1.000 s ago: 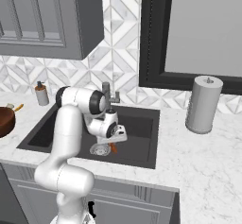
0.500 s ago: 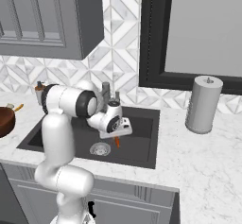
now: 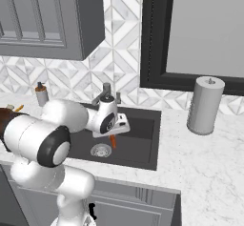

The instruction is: Pick the carrot from the sink and place it in the bowl. Then pick the bowl and place it in the microwave. Then close the microwave door and press the start button.

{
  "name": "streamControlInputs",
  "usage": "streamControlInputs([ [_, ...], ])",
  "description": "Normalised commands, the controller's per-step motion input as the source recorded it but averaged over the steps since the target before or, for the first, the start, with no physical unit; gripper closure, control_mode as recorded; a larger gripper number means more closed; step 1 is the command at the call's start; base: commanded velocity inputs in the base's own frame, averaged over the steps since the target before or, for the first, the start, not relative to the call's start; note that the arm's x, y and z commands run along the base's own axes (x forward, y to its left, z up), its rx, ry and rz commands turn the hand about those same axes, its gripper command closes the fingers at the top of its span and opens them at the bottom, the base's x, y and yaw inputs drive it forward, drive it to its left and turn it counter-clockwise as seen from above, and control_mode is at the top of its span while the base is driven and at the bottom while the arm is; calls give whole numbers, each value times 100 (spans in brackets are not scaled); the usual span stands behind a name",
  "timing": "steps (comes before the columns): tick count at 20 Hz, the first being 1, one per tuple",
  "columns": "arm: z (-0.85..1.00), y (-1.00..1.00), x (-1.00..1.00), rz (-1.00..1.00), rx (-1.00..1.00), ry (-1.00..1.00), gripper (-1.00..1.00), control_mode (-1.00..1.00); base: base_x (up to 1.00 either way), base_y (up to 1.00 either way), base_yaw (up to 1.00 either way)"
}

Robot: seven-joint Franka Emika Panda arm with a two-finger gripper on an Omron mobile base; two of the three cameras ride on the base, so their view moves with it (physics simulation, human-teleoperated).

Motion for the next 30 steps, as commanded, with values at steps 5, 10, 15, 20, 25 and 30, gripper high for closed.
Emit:
streamControlInputs([
  [5, 100, 6, -71, 0, -1, 0, 100, -100, 0, 0, 0],
  [10, 97, 29, -72, 0, -2, 0, 100, -100, 0, 0, 0],
  [15, 77, 54, -64, 5, -5, 0, 100, -100, 0, 0, 0],
  [20, 25, 67, -49, 11, -6, -1, 100, -100, 0, 0, 0],
  [25, 28, 88, -19, 17, -4, -2, 100, -100, 0, 0, 0],
  [30, 56, 100, 24, 8, -1, 5, 100, -100, 0, 0, 0],
])
